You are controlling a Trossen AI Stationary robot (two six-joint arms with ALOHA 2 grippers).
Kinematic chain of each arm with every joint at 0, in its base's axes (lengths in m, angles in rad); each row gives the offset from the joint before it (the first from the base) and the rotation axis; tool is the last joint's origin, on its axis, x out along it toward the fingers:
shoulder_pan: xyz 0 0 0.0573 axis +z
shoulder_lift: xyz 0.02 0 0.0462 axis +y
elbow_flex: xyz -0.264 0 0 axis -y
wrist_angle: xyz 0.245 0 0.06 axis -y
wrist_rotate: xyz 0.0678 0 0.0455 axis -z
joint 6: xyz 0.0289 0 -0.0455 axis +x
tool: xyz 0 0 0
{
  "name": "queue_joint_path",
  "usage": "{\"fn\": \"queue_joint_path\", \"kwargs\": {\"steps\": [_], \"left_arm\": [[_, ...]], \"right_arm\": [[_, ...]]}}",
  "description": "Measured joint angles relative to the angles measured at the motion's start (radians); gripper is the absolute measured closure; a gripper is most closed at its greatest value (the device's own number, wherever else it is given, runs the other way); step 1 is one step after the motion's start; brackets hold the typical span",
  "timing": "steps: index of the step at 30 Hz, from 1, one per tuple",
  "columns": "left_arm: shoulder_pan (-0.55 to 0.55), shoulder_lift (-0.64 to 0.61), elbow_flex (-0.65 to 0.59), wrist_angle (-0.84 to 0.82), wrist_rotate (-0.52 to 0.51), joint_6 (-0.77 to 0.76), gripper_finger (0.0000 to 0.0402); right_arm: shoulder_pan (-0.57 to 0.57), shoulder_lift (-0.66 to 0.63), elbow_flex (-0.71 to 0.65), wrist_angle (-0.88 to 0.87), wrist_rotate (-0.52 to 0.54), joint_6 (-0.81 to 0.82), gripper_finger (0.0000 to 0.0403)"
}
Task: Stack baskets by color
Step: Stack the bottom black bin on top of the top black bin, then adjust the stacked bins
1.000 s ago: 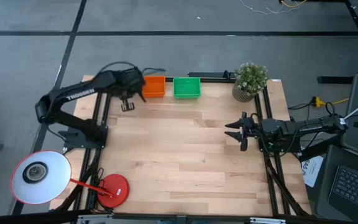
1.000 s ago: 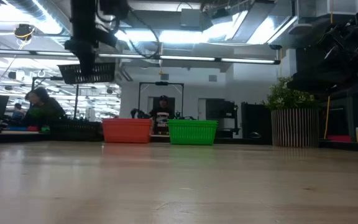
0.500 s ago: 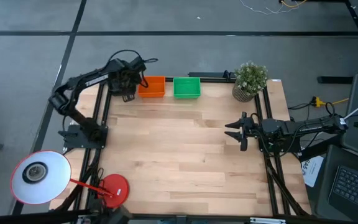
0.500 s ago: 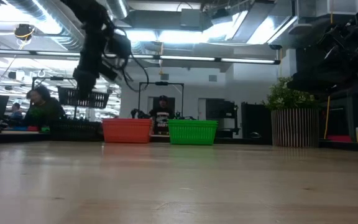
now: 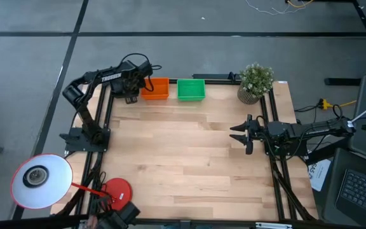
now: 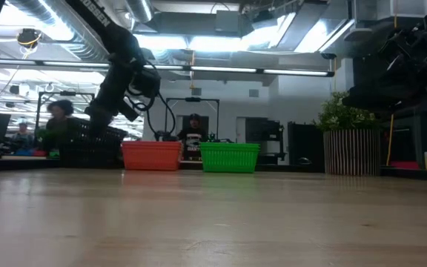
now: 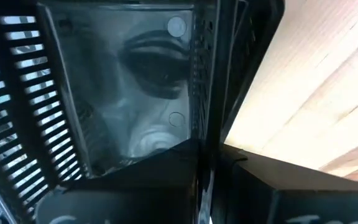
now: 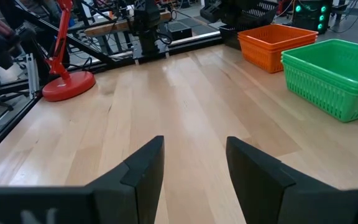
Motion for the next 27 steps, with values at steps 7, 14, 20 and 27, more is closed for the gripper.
{"fn": "queue_joint_path", "kwargs": {"steps": [7, 14, 20, 27], "left_arm": [[-0.001, 0.000, 0.000, -0.024, -0.003, -0.005, 0.0367], [-0.001, 0.000, 0.000, -0.074, -0.005, -0.031, 0.0315], [-0.025, 0.000, 0.012, -0.165, -0.006, -0.079, 0.0309], [-0.108, 0.000, 0.092, -0.293, 0.083, -0.260, 0.0309]], "right_arm": [[0.000, 0.000, 0.000, -0.001, -0.008, 0.000, 0.0229], [0.000, 0.000, 0.000, -0.002, -0.009, 0.000, 0.0229], [0.000, 0.000, 0.000, -0.002, -0.010, -0.001, 0.0229], [0.000, 0.000, 0.000, 0.000, -0.009, 0.015, 0.0229]]}}
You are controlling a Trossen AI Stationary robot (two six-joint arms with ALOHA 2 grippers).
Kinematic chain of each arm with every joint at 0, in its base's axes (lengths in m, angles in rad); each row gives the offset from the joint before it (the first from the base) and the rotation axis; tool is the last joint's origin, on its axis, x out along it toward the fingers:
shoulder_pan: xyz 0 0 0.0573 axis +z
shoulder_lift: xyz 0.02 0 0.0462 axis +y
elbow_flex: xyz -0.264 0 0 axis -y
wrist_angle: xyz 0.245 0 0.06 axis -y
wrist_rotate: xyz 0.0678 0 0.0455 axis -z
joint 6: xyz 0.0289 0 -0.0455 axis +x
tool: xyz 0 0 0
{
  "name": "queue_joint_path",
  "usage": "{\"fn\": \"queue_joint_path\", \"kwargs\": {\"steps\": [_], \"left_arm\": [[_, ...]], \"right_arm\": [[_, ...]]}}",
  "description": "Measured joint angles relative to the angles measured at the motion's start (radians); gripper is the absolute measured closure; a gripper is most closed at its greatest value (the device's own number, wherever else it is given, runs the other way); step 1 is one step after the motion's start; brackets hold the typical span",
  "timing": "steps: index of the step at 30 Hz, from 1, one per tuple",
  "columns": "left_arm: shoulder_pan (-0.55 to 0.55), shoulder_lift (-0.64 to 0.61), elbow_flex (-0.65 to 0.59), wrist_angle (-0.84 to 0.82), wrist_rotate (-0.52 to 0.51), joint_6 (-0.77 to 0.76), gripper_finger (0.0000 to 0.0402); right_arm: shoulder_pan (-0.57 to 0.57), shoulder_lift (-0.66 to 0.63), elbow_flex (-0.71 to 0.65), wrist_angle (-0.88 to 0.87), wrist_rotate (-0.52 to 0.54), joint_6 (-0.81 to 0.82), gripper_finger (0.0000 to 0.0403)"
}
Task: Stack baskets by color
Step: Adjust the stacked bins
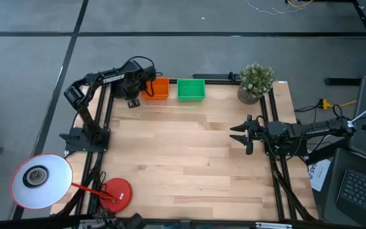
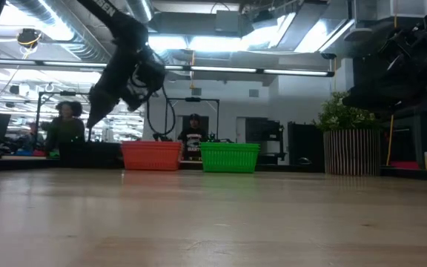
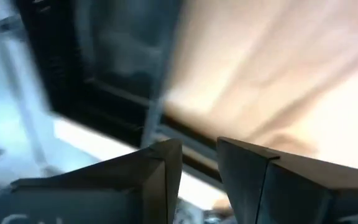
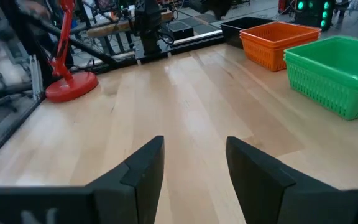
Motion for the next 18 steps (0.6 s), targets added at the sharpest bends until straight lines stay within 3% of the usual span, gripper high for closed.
{"fn": "queue_joint_path", "kwargs": {"steps": [4, 9, 13, 18], "left_arm": [[-0.077, -0.001, 0.027, -0.025, 0.130, -0.059, 0.0314], [-0.160, -0.014, 0.032, 0.015, 0.234, -0.001, 0.0320], [-0.174, -0.014, 0.032, 0.134, 0.232, 0.049, 0.0321], [-0.163, -0.014, 0.032, 0.391, 0.143, 0.155, 0.0321]], "right_arm": [[-0.002, 0.000, 0.000, 0.119, 0.024, 0.094, 0.0229], [-0.002, 0.012, 0.060, 0.149, 0.039, 0.039, 0.0229], [-0.004, 0.078, 0.124, 0.143, 0.072, -0.026, 0.0229], [-0.024, 0.168, 0.195, 0.117, 0.098, -0.058, 0.0229]]}}
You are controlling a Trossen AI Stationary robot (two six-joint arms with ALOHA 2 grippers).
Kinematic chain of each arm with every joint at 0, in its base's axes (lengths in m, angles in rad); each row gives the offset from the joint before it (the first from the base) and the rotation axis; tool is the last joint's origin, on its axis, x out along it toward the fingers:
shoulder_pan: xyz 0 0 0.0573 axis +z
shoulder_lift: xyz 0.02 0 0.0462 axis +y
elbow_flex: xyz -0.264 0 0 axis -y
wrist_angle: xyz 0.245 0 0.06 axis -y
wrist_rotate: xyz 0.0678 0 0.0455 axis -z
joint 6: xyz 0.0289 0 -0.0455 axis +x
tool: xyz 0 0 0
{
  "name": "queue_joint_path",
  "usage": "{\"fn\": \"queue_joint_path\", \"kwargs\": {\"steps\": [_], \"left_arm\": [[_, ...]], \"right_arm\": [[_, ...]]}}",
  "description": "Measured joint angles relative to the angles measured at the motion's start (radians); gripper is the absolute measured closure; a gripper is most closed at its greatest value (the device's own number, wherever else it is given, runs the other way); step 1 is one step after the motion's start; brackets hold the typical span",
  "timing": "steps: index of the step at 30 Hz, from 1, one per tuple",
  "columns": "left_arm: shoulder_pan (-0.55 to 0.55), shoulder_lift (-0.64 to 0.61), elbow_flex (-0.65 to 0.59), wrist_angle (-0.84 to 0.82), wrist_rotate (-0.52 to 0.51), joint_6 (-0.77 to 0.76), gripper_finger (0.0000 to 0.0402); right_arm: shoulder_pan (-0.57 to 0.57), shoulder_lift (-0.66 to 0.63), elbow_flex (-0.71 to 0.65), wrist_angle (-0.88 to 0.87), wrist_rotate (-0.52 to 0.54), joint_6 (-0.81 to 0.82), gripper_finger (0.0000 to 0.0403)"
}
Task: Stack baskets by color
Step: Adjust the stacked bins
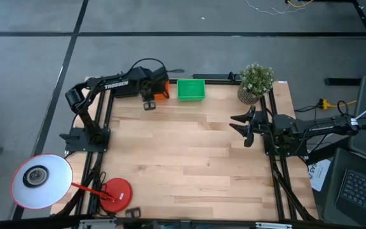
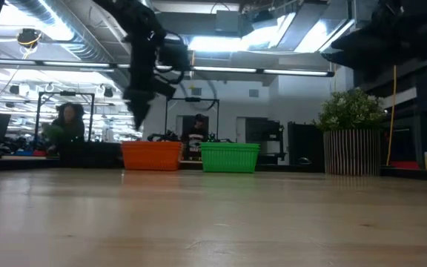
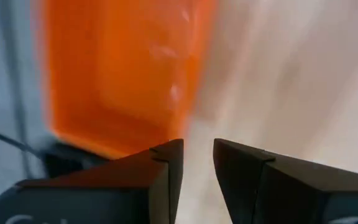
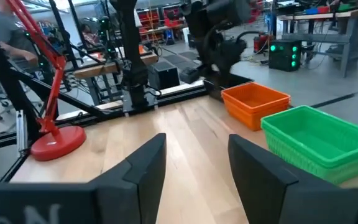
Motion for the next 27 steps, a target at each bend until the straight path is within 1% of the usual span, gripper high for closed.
{"fn": "queue_joint_path", "kwargs": {"steps": [2, 4, 8, 14, 18, 22, 27], "left_arm": [[0.004, 0.000, 0.000, 0.106, -0.031, 0.039, 0.0321], [0.015, 0.001, 0.000, 0.180, -0.033, 0.093, 0.0321], [0.036, 0.047, 0.000, 0.220, -0.032, 0.157, 0.0321], [0.080, 0.146, 0.018, 0.292, -0.022, 0.201, 0.0321], [0.084, 0.187, 0.101, 0.313, -0.017, 0.202, 0.0321], [0.080, 0.252, 0.182, 0.303, 0.039, 0.203, 0.0321], [0.065, 0.334, 0.260, 0.284, 0.045, 0.204, 0.0321]], "right_arm": [[-0.002, 0.032, 0.019, 0.005, 0.000, 0.019, 0.0229], [-0.004, 0.056, 0.025, -0.013, -0.002, 0.037, 0.0229], [-0.004, 0.089, 0.028, -0.039, -0.012, 0.082, 0.0229], [-0.005, 0.124, 0.028, -0.027, -0.011, 0.077, 0.0229], [-0.005, 0.123, 0.028, -0.030, -0.010, 0.076, 0.0229], [-0.005, 0.123, 0.028, -0.033, -0.010, 0.062, 0.0229], [-0.005, 0.123, 0.028, -0.034, -0.033, 0.062, 0.0229]]}}
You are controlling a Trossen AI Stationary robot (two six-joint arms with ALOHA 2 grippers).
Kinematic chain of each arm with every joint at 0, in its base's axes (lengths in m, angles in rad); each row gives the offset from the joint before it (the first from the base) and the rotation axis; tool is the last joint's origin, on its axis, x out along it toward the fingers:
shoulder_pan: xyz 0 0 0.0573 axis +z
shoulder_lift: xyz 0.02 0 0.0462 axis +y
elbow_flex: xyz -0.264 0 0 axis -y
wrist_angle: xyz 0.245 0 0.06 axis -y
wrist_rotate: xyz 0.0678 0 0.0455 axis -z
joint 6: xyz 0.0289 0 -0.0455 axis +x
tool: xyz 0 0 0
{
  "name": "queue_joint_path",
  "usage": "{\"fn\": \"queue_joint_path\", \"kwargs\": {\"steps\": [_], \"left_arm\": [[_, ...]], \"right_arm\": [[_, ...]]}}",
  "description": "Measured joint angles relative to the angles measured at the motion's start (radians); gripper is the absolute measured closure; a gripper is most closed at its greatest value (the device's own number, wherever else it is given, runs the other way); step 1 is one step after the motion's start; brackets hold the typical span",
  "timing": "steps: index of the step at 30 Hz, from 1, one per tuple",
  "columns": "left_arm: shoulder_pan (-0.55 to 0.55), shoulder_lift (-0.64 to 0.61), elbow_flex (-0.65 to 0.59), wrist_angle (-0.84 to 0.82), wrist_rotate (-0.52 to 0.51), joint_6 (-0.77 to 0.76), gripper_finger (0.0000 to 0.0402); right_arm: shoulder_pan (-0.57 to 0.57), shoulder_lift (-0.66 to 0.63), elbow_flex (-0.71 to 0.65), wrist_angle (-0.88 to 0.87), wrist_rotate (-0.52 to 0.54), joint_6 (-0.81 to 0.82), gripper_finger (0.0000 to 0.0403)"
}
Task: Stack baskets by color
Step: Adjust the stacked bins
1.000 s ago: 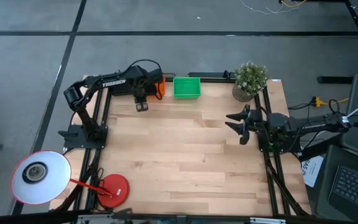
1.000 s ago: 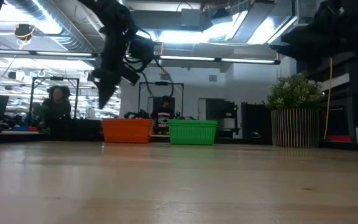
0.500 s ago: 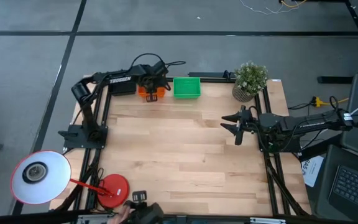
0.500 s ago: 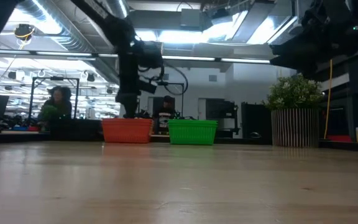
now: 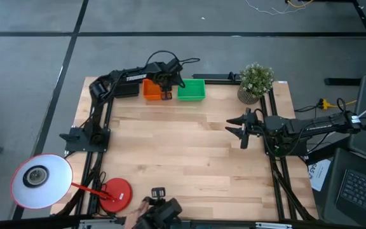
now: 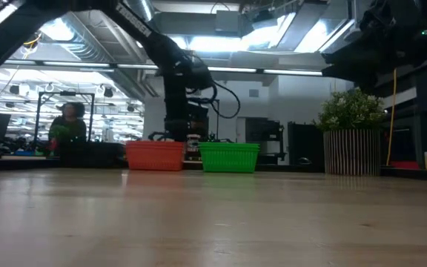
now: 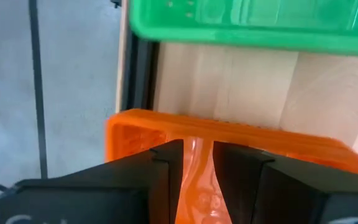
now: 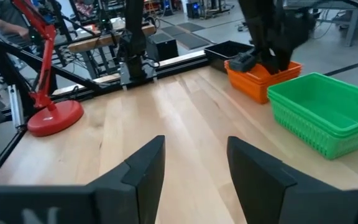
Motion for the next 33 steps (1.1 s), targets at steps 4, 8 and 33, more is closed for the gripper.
{"fn": "queue_joint_path", "kwargs": {"steps": [4, 8, 33], "left_arm": [[-0.014, 0.034, 0.038, 0.003, -0.001, 0.021, 0.0321], [-0.029, 0.039, 0.047, -0.014, -0.038, 0.028, 0.0321], [-0.056, -0.136, -0.155, -0.255, 0.192, -0.195, 0.0321]], "right_arm": [[0.000, 0.000, 0.000, 0.000, -0.003, -0.006, 0.0229], [0.000, 0.000, 0.000, -0.001, -0.003, -0.011, 0.0229], [0.000, 0.000, 0.000, -0.052, -0.003, -0.011, 0.0229]]}}
